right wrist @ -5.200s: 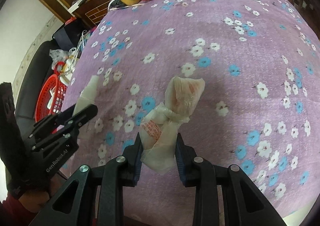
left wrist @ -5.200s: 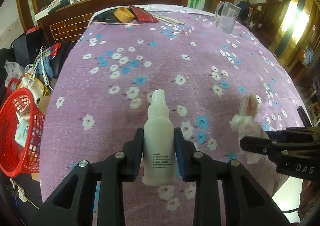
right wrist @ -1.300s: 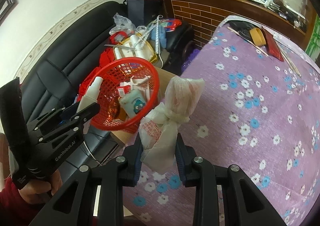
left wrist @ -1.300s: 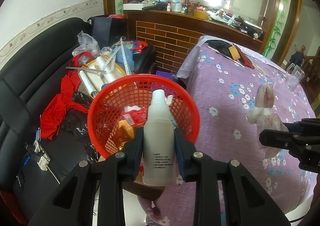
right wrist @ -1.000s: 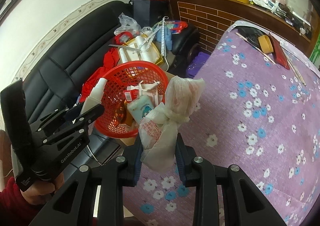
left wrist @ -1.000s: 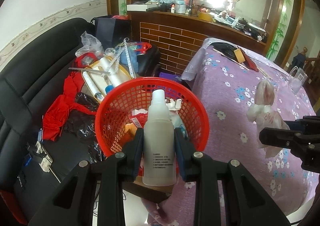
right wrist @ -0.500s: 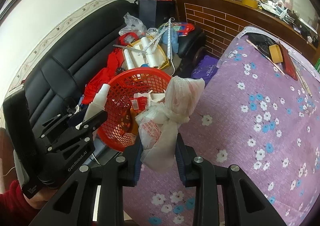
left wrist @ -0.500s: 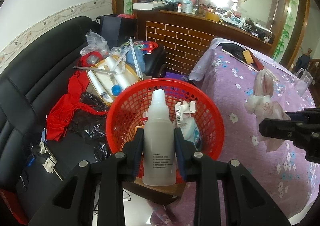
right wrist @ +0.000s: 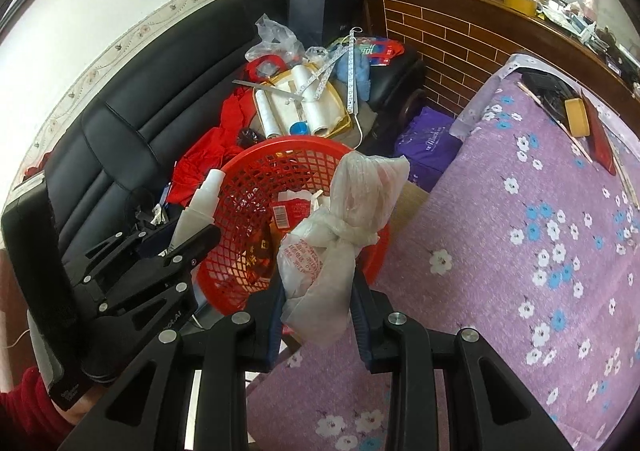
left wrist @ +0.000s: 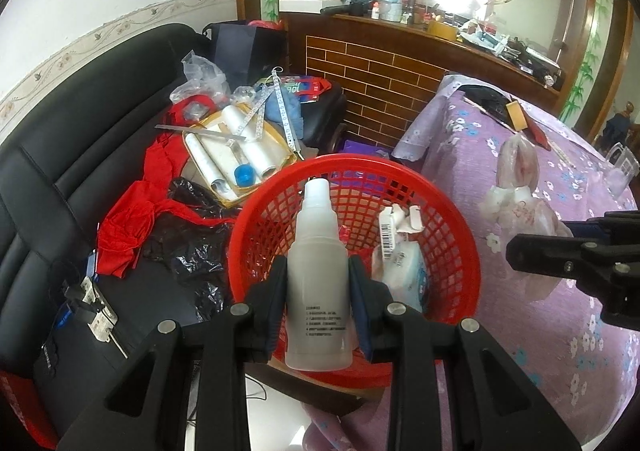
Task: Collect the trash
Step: 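Lower the spray bottle and tissue bundle into the red basket and open both tools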
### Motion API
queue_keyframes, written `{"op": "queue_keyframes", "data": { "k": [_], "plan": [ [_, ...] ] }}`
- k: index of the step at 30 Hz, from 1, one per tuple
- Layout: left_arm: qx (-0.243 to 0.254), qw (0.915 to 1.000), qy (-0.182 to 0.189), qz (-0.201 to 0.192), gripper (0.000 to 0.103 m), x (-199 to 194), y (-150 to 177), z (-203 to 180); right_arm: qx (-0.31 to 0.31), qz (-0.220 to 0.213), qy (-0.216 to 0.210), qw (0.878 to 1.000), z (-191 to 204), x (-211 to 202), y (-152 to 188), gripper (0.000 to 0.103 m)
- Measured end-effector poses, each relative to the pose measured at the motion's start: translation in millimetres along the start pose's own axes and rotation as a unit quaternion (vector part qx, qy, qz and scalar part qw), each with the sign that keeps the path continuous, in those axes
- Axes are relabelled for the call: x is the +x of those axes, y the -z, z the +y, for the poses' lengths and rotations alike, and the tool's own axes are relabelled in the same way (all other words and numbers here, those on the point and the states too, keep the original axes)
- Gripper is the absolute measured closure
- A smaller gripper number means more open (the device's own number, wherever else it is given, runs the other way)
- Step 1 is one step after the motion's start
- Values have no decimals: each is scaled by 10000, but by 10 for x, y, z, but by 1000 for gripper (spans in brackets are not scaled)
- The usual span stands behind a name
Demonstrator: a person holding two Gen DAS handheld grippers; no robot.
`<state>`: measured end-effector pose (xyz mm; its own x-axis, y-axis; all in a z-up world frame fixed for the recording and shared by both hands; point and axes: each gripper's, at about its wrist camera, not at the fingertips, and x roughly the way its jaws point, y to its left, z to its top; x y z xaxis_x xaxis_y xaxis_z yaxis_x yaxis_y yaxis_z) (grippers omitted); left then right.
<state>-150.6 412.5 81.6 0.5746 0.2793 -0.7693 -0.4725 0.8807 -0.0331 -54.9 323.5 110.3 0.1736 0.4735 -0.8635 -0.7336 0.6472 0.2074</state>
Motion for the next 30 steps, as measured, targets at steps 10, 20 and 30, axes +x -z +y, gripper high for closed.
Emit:
{"op": "queue_keyframes", "data": {
  "k": [10, 20, 30],
  "plan": [
    [-67, 9999, -34, 75, 74, 138, -44, 96, -71, 120, -20, 9999, 44, 218, -165, 70],
    [-96, 9998, -23, 151, 74, 273, -44, 133, -87, 293, -142, 9994, 30, 423, -265, 69],
    [-146, 9999, -20, 82, 65, 317, -69, 115, -25, 258, -225, 9994, -36, 478, -389, 58]
  ]
}}
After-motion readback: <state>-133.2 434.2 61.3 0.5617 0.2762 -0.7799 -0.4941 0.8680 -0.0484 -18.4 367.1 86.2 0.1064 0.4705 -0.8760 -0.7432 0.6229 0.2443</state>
